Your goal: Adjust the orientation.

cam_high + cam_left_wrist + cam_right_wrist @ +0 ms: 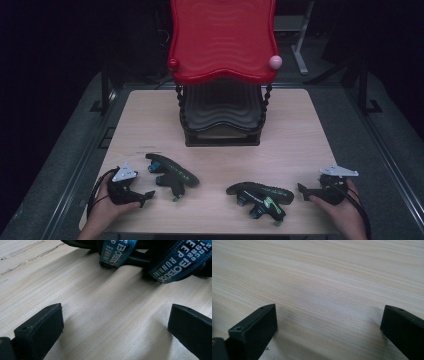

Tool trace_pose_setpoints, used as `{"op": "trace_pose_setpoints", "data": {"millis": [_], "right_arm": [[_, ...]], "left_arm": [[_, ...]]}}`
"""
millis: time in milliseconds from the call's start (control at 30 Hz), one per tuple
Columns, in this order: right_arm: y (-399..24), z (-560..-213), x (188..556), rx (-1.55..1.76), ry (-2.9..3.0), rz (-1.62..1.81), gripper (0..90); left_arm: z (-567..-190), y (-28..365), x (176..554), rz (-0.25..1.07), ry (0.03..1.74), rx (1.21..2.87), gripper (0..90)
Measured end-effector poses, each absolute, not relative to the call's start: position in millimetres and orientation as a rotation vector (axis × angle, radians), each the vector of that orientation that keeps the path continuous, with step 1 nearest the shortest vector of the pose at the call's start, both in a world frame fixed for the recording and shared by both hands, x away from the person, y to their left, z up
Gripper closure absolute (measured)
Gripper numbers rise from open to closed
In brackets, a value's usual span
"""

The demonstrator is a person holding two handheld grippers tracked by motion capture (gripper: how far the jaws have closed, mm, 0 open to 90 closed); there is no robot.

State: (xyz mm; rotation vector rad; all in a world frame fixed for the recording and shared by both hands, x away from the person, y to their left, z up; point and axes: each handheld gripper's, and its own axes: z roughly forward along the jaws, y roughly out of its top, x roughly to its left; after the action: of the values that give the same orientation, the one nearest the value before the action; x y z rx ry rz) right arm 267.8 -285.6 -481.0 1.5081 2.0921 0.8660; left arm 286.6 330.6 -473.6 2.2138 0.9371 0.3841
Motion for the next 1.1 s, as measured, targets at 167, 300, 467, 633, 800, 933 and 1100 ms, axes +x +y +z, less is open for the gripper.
{"op": "trace_pose_setpoints", "data": {"millis": [167, 300, 467, 633, 800, 933, 1100], "right_arm": [[-286, -481, 268, 1.508, 2.093, 0.866, 0.3], [-286, -481, 268, 1.507, 2.094, 0.866, 0.3], [-286, -481, 268, 1.505, 2.095, 0.867, 0.3], [-287, -481, 268, 1.505, 2.096, 0.867, 0.3], [-287, -481, 269, 1.507, 2.094, 0.867, 0.3], [-287, -481, 270, 1.502, 2.096, 0.867, 0.3], [-287, -481, 270, 1.502, 2.097, 0.867, 0.3]], "left_arm": [[-474, 331, 286, 0.384, 0.943, 2.211, 0.0], [-473, 332, 285, 0.388, 0.938, 2.206, 1.5], [-469, 339, 283, 0.361, 0.935, 2.175, 18.2], [-462, 341, 279, 0.339, 0.894, 2.154, 37.1], [-455, 335, 273, 0.339, 0.833, 2.137, 46.0], [-450, 327, 270, 0.329, 0.784, 2.136, 48.2], [-448, 315, 272, 0.311, 0.747, 2.131, 48.6]]}}
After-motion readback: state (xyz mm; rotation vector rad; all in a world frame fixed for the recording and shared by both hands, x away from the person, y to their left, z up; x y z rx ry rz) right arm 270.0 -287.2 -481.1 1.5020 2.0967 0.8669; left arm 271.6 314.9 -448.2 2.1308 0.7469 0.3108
